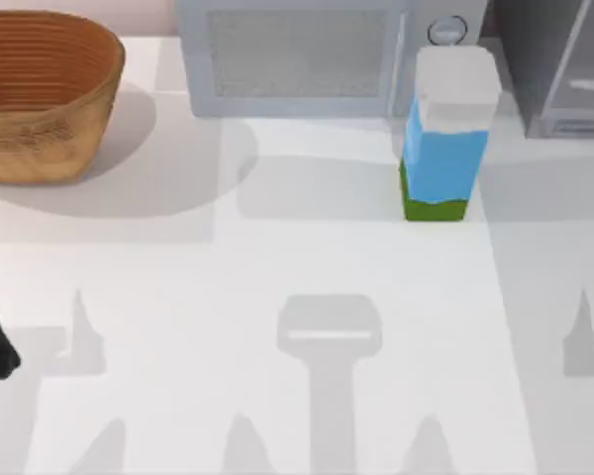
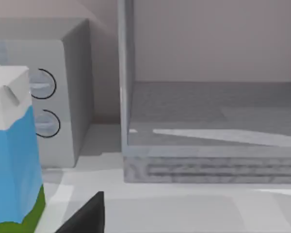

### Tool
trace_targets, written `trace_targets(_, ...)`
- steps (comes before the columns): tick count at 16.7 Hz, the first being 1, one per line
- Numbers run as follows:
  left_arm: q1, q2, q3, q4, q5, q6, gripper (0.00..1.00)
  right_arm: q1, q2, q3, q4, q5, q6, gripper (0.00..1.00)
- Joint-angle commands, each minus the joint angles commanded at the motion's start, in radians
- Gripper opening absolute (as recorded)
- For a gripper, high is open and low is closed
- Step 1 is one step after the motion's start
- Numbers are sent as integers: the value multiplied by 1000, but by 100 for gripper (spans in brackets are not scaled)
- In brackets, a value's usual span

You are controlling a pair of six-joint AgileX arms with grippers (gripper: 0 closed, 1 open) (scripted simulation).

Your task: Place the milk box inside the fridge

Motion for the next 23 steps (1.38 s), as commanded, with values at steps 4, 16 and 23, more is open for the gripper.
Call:
trace_targets(4, 0, 0, 0, 0, 0, 0, 100, 18, 28, 21, 29, 12, 4, 100)
trace_targets(16, 0, 0, 0, 0, 0, 0, 100, 305, 1039, 381, 522, 257, 47, 100)
trace_targets(23, 0, 0, 0, 0, 0, 0, 100, 456, 1708, 593, 812, 442, 67, 100)
